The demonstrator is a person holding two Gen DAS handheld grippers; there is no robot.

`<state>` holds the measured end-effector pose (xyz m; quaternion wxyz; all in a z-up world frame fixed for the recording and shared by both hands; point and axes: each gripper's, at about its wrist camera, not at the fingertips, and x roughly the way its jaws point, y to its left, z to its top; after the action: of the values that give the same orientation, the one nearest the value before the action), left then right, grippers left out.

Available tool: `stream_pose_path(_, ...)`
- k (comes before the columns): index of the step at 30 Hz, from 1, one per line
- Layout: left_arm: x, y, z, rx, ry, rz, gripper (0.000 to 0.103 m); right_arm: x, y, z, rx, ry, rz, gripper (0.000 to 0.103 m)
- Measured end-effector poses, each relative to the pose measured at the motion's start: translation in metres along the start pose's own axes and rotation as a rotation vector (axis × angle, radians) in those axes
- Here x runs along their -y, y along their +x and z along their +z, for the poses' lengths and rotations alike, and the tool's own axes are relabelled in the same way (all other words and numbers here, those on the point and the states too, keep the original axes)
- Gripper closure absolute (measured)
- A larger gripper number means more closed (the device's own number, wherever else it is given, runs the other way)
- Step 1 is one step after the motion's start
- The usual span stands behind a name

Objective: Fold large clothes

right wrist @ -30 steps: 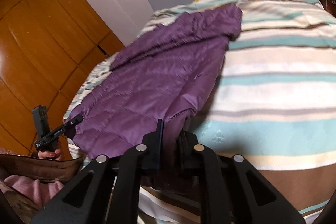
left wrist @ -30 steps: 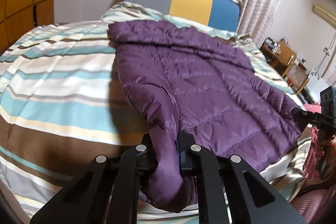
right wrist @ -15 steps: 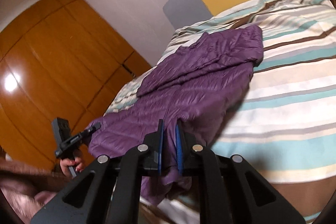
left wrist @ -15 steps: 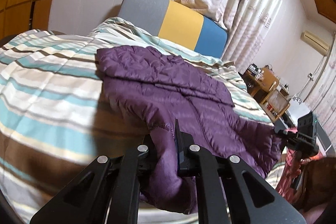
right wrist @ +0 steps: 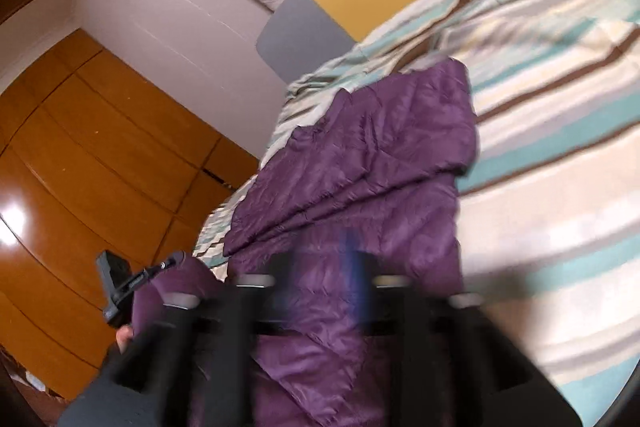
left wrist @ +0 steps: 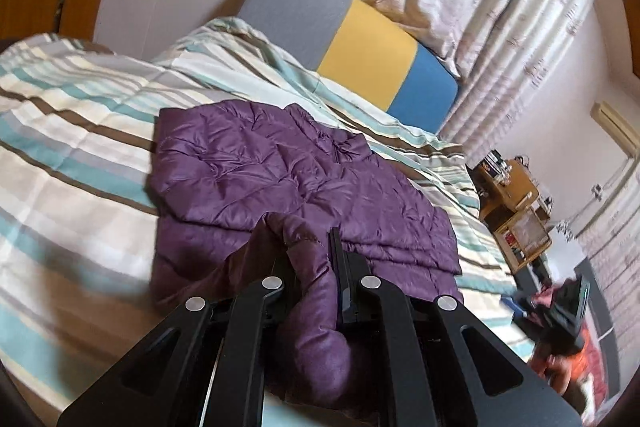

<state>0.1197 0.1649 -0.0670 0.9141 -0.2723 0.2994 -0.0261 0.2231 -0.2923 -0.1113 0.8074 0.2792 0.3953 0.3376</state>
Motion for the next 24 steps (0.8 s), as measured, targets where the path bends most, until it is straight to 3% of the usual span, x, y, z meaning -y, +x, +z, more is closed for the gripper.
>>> stream_pose_path(4, 0.0, 0.029, 0.014, -0.02, -0.009, 0.026, 0.095, 0.02, -0.019, -0.016, 0.048, -0.002, -0.115, 0.035)
stream_pose_path(9, -0.017, 0.078, 0.033, -0.066, -0.096, 0.093, 0.095, 0.073, -0.058, -0.023, 0.16, 0.155, -0.253, 0.035)
stream_pose_path(14, -0.053, 0.109, 0.041, -0.098, -0.252, 0.164, 0.095, 0.088, -0.069, -0.03, 0.124, 0.136, -0.341, 0.034)
stream_pose_path(19, -0.06, 0.114, 0.041, -0.098, -0.252, 0.177, 0.095, 0.06, -0.043, -0.047, 0.013, -0.036, -0.299, 0.017)
stream_pose_path(21, -0.058, 0.112, 0.042, -0.096, -0.216, 0.159, 0.087, 0.046, -0.029, -0.049, -0.007, -0.106, -0.264, 0.015)
stream_pose_path(24, -0.054, 0.095, 0.046, -0.05, -0.177, 0.081, 0.052, 0.03, -0.011, -0.045, -0.011, -0.163, -0.251, 0.013)
